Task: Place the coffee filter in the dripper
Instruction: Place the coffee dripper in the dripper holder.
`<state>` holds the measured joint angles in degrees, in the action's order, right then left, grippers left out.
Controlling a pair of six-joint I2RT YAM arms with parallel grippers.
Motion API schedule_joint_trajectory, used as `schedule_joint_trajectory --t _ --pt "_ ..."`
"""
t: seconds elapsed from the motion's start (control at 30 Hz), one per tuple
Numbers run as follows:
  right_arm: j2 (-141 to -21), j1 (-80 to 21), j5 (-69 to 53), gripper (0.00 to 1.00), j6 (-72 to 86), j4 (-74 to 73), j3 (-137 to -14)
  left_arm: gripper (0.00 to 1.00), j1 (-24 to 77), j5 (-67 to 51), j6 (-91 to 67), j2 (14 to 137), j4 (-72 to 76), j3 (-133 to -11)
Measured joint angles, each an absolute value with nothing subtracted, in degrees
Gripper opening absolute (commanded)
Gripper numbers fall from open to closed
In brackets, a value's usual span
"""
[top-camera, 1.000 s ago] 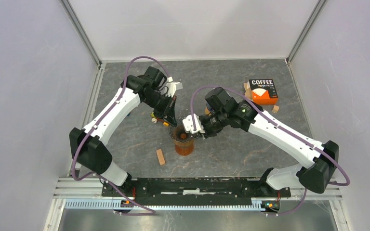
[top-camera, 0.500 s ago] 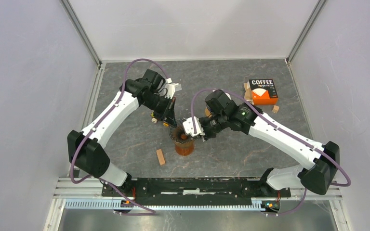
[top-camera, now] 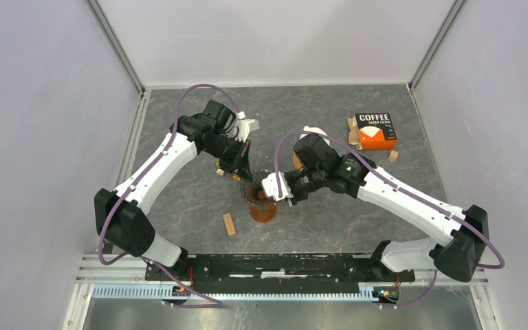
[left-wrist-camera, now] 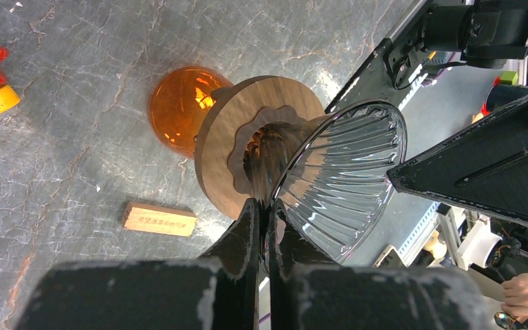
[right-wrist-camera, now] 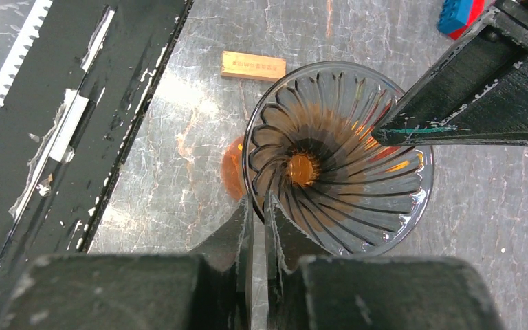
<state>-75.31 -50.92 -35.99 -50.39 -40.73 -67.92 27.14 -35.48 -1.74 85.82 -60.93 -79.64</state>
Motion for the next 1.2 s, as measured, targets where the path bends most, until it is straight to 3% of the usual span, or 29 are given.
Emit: schedule_joint_trajectory --t 0.57,1.2 --pt "-73.71 -50.48 -36.62 0.0 -50.37 -36.05 -63.96 0.02 27.64 -34.79 -1.69 87.5 -61.04 -80.95" --pt "-74.02 -51.37 -35.24 0.0 -50.26 -35.57 -63.88 0.02 29.12 -31.4 -1.69 79.79 -49.17 -71.85"
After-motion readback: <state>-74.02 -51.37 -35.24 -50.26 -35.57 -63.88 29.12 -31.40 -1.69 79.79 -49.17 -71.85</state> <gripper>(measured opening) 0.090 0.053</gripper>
